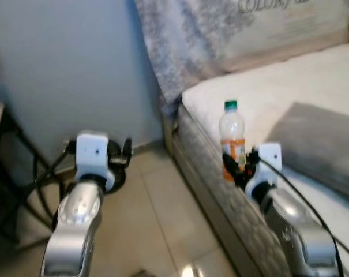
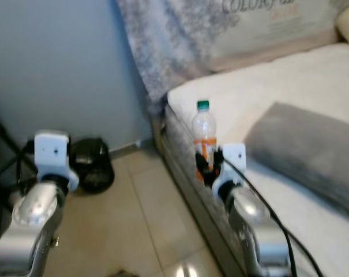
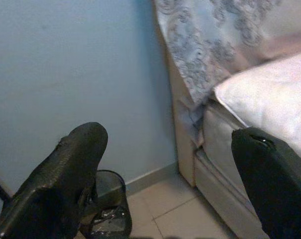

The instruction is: Clean up the room

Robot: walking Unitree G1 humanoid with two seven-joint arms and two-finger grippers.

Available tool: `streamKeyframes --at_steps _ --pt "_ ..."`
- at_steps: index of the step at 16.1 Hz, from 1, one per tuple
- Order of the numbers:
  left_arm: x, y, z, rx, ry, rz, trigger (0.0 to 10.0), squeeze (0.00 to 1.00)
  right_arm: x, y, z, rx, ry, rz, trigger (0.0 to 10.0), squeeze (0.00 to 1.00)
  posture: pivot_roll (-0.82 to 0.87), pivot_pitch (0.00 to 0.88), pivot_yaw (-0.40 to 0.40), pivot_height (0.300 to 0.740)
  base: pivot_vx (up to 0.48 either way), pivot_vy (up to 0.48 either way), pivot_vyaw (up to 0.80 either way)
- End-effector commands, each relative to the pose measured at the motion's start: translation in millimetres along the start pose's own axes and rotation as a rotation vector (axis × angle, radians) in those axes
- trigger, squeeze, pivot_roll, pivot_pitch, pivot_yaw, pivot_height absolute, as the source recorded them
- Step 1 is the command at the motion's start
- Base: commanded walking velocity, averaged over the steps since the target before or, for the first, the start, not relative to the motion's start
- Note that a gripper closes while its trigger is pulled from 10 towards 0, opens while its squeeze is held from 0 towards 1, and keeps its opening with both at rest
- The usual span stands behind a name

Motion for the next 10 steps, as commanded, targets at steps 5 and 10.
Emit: streamKeyframes --at_steps 5,10 --pt "3.7 1.4 -1.0 0.011 -0.015 0.008 10.0 1.0 -1.6 -2.6 0.6 -0.006 0.102 -0.048 10.0 0.0 -0.06 0.069 0.026 0.74 0.277 0.0 0.0" --pt "5.4 0.9 -0.6 0.011 -0.009 0.01 10.0 1.0 -0.7 -3.6 -0.8 -0.01 0.045 -0.029 10.0 0.0 -0.05 0.064 0.022 0.74 0.295 0.0 0.0"
Point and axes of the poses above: a point about 5 cm out from each wrist's last joint towards the gripper, its own y axis pointing back from the gripper into the wrist, its own z axis along the axis of the wrist's last joint, x = y × z, the point moved 5 cm from there along -y, pointing out of the wrist towards the gripper, and after that the axes turned 7 degrees about y, right-handed, at the moved point
